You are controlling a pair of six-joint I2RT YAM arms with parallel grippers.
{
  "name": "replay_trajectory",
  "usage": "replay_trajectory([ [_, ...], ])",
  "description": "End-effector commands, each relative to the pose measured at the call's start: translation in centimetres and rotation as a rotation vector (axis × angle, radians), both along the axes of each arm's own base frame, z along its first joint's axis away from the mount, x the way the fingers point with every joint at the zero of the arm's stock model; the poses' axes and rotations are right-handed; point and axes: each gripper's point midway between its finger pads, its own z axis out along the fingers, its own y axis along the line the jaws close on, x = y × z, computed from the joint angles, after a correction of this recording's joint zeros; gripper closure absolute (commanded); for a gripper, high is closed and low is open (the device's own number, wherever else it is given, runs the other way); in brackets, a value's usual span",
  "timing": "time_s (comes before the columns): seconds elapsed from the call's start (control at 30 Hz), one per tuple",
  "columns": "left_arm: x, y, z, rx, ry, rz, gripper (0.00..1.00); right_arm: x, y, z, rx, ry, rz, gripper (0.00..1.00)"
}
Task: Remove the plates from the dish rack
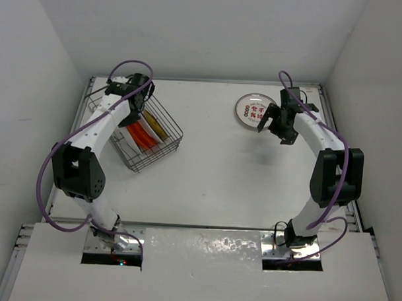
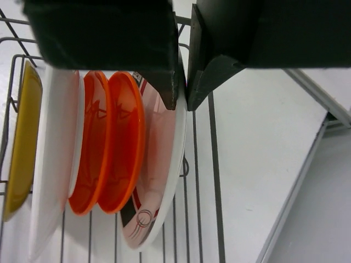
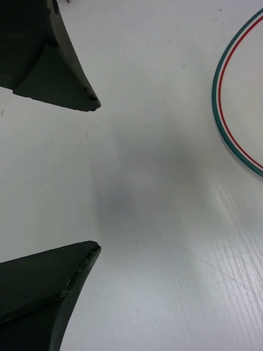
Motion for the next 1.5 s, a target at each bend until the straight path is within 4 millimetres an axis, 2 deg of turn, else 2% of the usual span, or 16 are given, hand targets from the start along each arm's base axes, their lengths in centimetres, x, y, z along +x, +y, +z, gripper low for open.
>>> replay_trajectory([
  [0.0, -0.3, 0.0, 2.6, -0.011, -0.055, -0.014, 1.00, 0.7, 0.3, 1.8, 0.001, -0.045, 0.018, 0.01],
  [0.13, -0.7, 1.0, 5.0, 0.034, -0.101, 0.026, 1.00, 1.2, 1.2, 2.3, 0.045, -0.064, 0.023, 0.01],
  [0.37, -0.7, 3.2, 13.3, 0.105, -0.338, 0.107, 1.00, 3.8, 3.3, 5.7, 0.137, -0.136, 0.066, 0.01],
  [0.47, -1.5, 4.9, 16.9, 0.195, -0.411, 0.171, 1.00, 5.1, 5.8, 8.0, 0.250, -0.191, 0.134, 0.01],
  [0.57, -2.2, 6.2, 20.0, 0.253, -0.493, 0.224, 1.00, 6.7, 11.8, 12.6, 0.541, -0.350, 0.306, 0.01],
  [0.63, -2.6, 6.1, 21.7, 0.230, -0.548, 0.198, 1.00, 7.0, 16.4, 17.7, 0.787, -0.514, 0.458, 0.01],
  [0.7, -1.6, 4.1, 23.7, 0.117, -0.663, 0.040, 1.00, 6.5, 20.0, 22.3, 0.912, -0.631, 0.570, 0.01],
  [0.73, 0.0, 2.5, 26.2, 0.036, -0.812, -0.035, 1.00, 5.6, 22.0, 23.2, 0.941, -0.633, 0.618, 0.01],
  [0.77, -0.7, 1.5, 27.0, -0.018, -0.878, -0.118, 1.00, 5.7, 23.1, 24.8, 0.947, -0.663, 0.652, 0.01],
  [0.87, 0.0, -6.4, 30.2, -0.316, -1.056, -0.497, 1.00, 5.6, 26.0, 27.1, 0.947, -0.717, 0.700, 0.01],
  [0.9, 0.2, -7.7, 31.1, -0.371, -1.097, -0.548, 1.00, 5.6, 26.6, 27.4, 0.938, -0.737, 0.696, 0.01],
  [1.07, 0.8, -13.7, 29.0, -0.686, -1.092, -0.719, 1.00, 6.2, 26.8, 26.8, 0.918, -0.772, 0.666, 0.01],
  [1.1, 0.9, -14.1, 29.4, -0.716, -1.119, -0.731, 1.00, 6.3, 26.6, 26.5, 0.906, -0.774, 0.659, 0.01],
  [1.23, 2.1, -15.8, 26.6, -0.834, -1.048, -0.744, 1.00, 5.5, 26.6, 26.1, 0.932, -0.797, 0.673, 0.06],
  [1.33, 2.9, -15.6, 24.7, -0.839, -1.003, -0.706, 1.00, 5.2, 26.0, 26.1, 0.929, -0.816, 0.663, 0.12],
  [1.47, 3.3, -15.3, 23.3, -0.885, -0.983, -0.698, 1.00, 5.5, 25.3, 26.0, 0.932, -0.827, 0.647, 0.68],
])
